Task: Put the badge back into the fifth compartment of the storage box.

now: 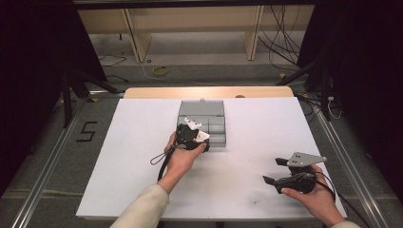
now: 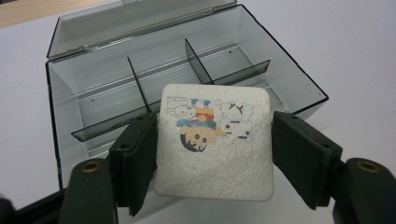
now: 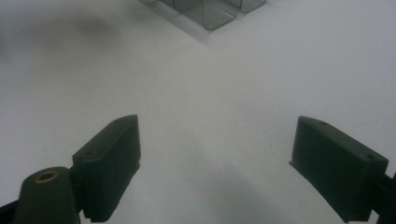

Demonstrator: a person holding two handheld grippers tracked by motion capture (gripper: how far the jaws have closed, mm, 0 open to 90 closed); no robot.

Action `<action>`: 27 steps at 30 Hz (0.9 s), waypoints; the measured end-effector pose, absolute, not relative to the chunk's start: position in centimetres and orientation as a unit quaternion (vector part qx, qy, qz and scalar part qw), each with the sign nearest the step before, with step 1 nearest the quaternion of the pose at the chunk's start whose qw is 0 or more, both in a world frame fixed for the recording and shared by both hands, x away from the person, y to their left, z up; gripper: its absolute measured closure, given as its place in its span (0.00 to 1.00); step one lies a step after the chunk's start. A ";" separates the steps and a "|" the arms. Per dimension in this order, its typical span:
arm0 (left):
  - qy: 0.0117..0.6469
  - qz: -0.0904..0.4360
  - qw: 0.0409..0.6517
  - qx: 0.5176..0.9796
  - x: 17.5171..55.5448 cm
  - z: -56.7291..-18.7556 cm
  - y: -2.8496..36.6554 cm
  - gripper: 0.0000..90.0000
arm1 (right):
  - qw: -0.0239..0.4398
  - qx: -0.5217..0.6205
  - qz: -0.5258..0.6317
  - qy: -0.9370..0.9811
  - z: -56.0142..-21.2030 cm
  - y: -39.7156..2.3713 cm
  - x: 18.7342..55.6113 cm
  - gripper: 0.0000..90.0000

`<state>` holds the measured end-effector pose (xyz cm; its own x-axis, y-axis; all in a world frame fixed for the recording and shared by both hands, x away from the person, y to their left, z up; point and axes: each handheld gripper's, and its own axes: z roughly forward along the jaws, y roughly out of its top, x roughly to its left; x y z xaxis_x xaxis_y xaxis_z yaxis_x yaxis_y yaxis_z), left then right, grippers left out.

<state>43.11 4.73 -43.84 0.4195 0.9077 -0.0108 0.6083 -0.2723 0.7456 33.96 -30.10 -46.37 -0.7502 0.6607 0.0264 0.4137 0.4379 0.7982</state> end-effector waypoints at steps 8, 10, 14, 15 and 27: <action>0.511 0.220 0.341 0.758 44.4 -44.0 4.4 0.36 | 0.146 0.322 0.422 0.835 -46.4 -30.1 34.0 0.18; 0.515 0.219 0.339 0.756 44.8 -44.0 4.3 0.36 | 0.147 0.322 0.422 0.835 -46.4 -30.1 33.9 0.18; 0.524 0.216 0.338 0.751 45.3 -44.1 4.2 0.36 | 0.146 0.321 0.422 0.835 -46.4 -30.1 34.0 0.18; 0.527 0.215 0.338 0.750 45.4 -44.1 4.1 0.36 | 0.146 0.321 0.422 0.835 -46.4 -30.1 34.0 0.18; 0.536 0.211 0.334 0.746 46.4 -44.4 3.7 0.36 | 0.146 0.321 0.422 0.835 -46.4 -30.1 34.0 0.18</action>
